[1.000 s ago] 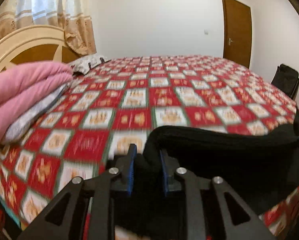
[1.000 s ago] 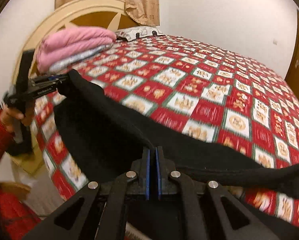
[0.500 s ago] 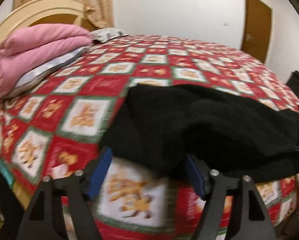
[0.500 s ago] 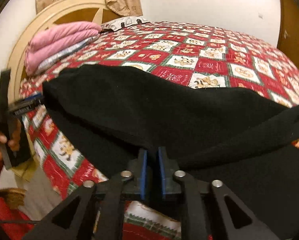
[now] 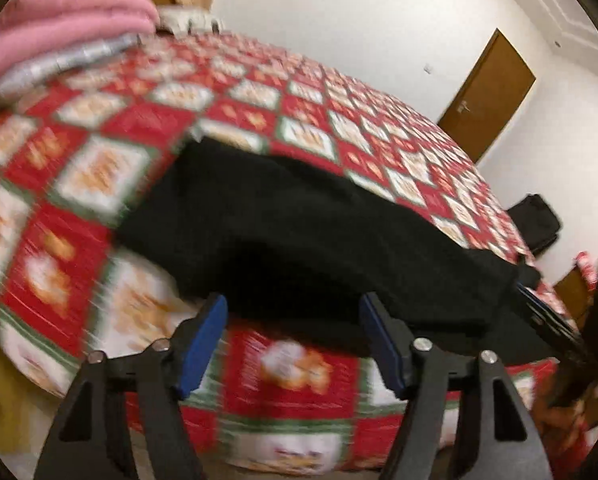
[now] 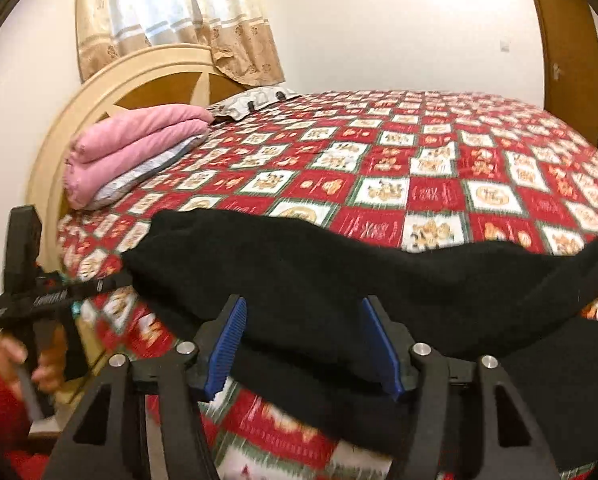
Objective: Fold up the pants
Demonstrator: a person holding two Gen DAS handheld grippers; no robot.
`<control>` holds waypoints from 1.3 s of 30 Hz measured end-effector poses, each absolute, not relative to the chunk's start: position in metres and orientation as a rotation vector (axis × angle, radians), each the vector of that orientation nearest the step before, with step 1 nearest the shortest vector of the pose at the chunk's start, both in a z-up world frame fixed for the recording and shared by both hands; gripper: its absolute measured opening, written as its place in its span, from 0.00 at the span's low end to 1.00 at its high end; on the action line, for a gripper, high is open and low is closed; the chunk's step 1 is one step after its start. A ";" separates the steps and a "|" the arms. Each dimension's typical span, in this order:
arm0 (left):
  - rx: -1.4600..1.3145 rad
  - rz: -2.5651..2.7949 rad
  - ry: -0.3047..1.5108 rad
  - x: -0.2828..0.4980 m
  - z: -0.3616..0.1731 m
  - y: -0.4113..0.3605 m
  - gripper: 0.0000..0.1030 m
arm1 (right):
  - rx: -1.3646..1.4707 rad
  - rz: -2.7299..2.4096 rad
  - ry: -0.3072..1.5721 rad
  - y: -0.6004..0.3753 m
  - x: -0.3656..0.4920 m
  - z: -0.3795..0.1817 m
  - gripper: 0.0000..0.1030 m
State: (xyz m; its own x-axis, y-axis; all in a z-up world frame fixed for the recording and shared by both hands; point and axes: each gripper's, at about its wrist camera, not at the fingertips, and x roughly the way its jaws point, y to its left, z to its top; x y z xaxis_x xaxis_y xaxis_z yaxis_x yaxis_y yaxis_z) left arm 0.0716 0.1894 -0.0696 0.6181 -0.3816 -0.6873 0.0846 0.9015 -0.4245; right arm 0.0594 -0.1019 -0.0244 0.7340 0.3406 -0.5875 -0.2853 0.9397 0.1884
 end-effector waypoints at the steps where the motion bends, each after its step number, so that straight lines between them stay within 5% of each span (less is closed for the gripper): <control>1: -0.390 -0.308 0.887 0.072 -0.074 0.183 0.63 | 0.078 0.356 0.663 -0.096 0.064 -0.025 0.48; 6: -0.474 -0.297 0.835 0.081 -0.073 0.189 0.63 | 0.054 0.383 0.698 -0.079 0.075 -0.043 0.47; 9: -0.591 -0.268 0.817 0.090 -0.073 0.204 0.72 | 0.099 0.392 0.729 -0.079 0.074 -0.053 0.47; 15: -0.715 -0.206 0.774 0.100 -0.078 0.221 0.71 | 0.093 0.390 0.725 -0.078 0.070 -0.053 0.47; 18: -0.737 -0.163 0.766 0.102 -0.080 0.227 0.48 | 0.077 0.386 0.720 -0.077 0.069 -0.052 0.47; 20: -0.703 -0.163 0.763 0.103 -0.083 0.226 0.09 | 0.071 0.382 0.728 -0.075 0.070 -0.054 0.47; 30: -0.395 -0.131 0.651 0.096 -0.036 0.217 0.06 | 0.080 0.388 0.704 -0.071 0.081 -0.039 0.47; 39: -0.191 -0.143 0.824 0.111 -0.079 0.234 0.17 | 0.033 0.464 0.800 -0.031 0.084 -0.077 0.51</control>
State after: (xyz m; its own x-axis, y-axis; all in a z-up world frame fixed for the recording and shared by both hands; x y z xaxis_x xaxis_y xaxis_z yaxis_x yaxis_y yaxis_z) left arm 0.1106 0.2341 -0.0792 0.6710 -0.2003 -0.7139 0.0523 0.9732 -0.2239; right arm 0.0838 -0.0308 -0.0767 0.6018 0.4129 -0.6836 -0.3884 0.8992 0.2012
